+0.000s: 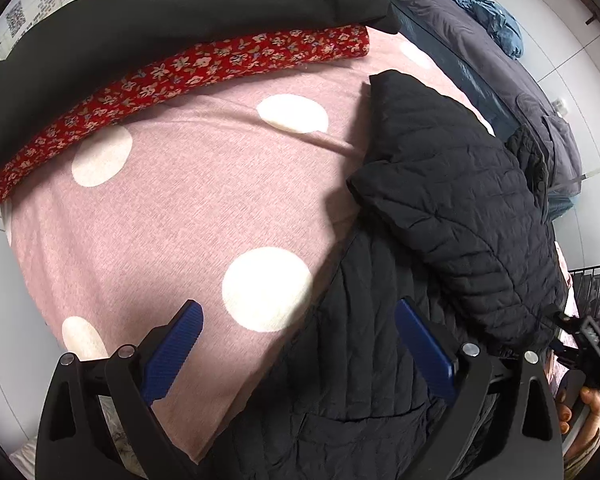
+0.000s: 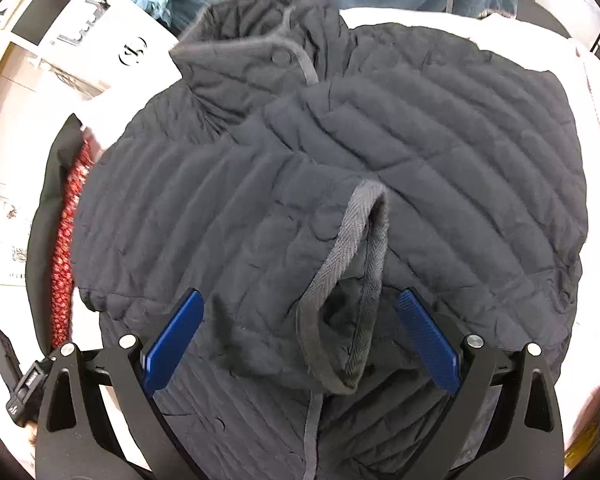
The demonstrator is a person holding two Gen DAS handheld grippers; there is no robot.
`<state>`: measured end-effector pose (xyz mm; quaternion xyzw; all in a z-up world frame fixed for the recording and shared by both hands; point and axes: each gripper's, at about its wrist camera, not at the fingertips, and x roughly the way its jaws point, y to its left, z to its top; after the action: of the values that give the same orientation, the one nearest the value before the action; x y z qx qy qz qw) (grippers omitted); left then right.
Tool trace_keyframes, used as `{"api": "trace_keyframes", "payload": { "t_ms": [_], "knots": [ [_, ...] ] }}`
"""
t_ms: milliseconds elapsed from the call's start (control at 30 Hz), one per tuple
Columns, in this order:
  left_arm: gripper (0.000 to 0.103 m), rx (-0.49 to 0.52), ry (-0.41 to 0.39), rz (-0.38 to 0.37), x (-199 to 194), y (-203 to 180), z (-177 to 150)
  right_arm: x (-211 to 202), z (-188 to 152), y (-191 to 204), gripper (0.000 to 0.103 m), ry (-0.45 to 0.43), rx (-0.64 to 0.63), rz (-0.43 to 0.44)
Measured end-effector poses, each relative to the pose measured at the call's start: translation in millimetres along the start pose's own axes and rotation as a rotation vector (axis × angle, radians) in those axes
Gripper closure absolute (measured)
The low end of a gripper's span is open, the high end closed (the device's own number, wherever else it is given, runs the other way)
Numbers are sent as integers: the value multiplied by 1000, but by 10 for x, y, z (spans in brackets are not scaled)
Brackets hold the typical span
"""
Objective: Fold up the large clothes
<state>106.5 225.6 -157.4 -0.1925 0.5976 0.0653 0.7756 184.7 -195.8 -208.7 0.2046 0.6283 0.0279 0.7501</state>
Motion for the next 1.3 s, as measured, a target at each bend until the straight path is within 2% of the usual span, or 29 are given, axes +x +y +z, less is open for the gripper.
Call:
{"api": "trace_keyframes", "payload": {
  "t_ms": [33,67,100,133,167,200,267,333,400,467,533,567,600,667,733,867,1133,1300],
  "knots": [
    [8,8,1,-2,9,-27,8,80,-5,-18,22,20,0,-15],
    [8,15,3,-4,19,-50,13,126,-1,-42,42,34,-3,-8],
    [8,25,5,-6,27,-83,11,174,-7,-41,50,52,-7,0],
    [8,33,6,-8,32,-107,6,169,-9,-29,70,49,-14,5],
    [8,38,6,-9,38,-126,2,112,-9,16,83,29,-36,21],
    [8,47,5,-10,44,-155,-8,31,-3,83,88,0,-71,9],
    [8,57,8,-8,59,-181,-21,-254,2,237,93,-127,-166,-55],
    [8,60,15,-11,87,-200,-34,-537,30,320,94,-243,-227,-109],
    [8,62,19,-12,107,-220,-38,-755,149,306,94,-323,-235,-155],
    [8,67,20,-13,118,-236,-44,-722,303,235,94,-298,-199,-165],
    [8,73,22,-16,121,-258,-57,-497,468,41,92,-170,-125,-127],
    [8,78,22,-17,121,-274,-67,-347,496,-126,87,-107,-52,-103],
    [8,83,22,-16,123,-289,-70,-268,482,-206,81,-85,-13,-97],
    [8,99,18,-7,120,-318,-87,-116,408,-336,42,-40,25,-120],
    [8,109,20,1,131,-329,-112,-36,341,-440,33,-22,48,-136],
    [8,118,32,12,154,-308,-142,-23,193,-491,31,-25,83,-138],
    [8,152,14,21,127,-417,-108,-226,-7,-351,31,-50,-38,-239],
    [8,211,6,26,123,-542,-113,-332,-213,-428,28,-45,-69,-224]
  ]
}}
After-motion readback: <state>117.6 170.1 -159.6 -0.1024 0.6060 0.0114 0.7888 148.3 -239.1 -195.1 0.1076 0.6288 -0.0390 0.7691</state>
